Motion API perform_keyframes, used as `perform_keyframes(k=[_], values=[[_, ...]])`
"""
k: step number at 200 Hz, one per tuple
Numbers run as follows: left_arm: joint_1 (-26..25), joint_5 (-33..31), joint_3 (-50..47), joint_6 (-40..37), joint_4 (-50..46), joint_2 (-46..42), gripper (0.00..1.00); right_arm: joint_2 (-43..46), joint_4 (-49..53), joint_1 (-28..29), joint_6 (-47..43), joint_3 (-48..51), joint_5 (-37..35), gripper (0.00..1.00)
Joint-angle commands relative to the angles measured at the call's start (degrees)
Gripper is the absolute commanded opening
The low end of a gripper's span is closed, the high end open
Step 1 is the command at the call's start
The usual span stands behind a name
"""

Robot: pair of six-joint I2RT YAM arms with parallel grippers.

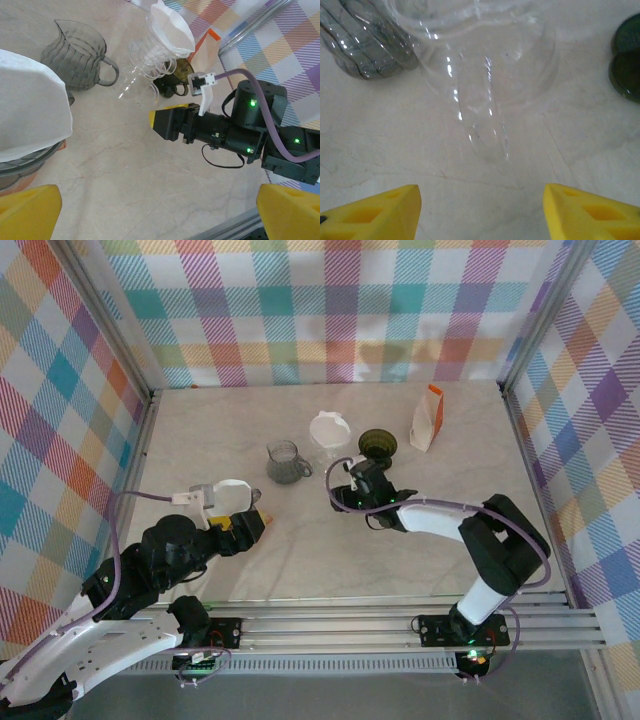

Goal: Place the coffee filter in the dripper

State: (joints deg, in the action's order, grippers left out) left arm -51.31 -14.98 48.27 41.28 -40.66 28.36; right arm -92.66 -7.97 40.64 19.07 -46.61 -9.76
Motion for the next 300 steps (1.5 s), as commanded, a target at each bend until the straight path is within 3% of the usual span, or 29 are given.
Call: perform_keyframes(k=[1, 41, 74, 114, 138, 166, 188, 207, 232, 248, 300], values=[[-0.6, -2.1, 2.1, -1.3, -1.6, 0.0, 1.00, 5.4, -1.6, 1.3, 4.2, 3.4, 0.5, 0.65], [-0.5, -3.9, 6.3, -3.9, -2.4, 4.9, 1.00, 12.4, -1.2, 3.4, 6.7, 7.9, 3.4, 0.65], [2.0, -2.4, 16.0, -9.7, -4.0, 14.2, 0.99, 16.7, -0.9, 5.4, 8.0, 10.5, 3.6, 0.63], [12.4, 9.3, 26.7, -13.1, -6.4, 24.6, 0.95, 15.8, -2.6, 7.2, 7.2, 10.4, 8.2, 0.60], [22.5, 16.3, 32.1, -16.3, -8.1, 32.8, 0.88, 14.6, -3.1, 9.2, 7.2, 9.4, 6.5, 0.60], [31.3, 21.1, 39.0, -20.7, -10.0, 45.4, 0.77, 15.8, -3.7, 10.3, 7.9, 10.3, 5.4, 0.60], [35.3, 22.0, 48.0, -24.4, -13.4, 57.8, 0.64, 18.0, -3.5, 10.8, 8.3, 11.8, 4.8, 0.59], [37.1, 22.7, 57.2, -26.7, -17.9, 68.5, 0.50, 20.2, -3.3, 11.2, 8.7, 13.2, 4.3, 0.59], [37.2, 21.3, 67.1, -30.0, -22.8, 79.1, 0.46, 22.6, -2.5, 11.5, 8.6, 14.7, 3.6, 0.59], [37.0, 20.6, 70.6, -32.3, -24.6, 83.7, 0.38, 23.9, -2.4, 11.6, 8.5, 15.6, 3.2, 0.59], [36.3, 21.1, 67.7, -36.0, -23.1, 88.3, 0.42, 27.5, -0.7, 11.6, 7.6, 17.6, 1.9, 0.60]])
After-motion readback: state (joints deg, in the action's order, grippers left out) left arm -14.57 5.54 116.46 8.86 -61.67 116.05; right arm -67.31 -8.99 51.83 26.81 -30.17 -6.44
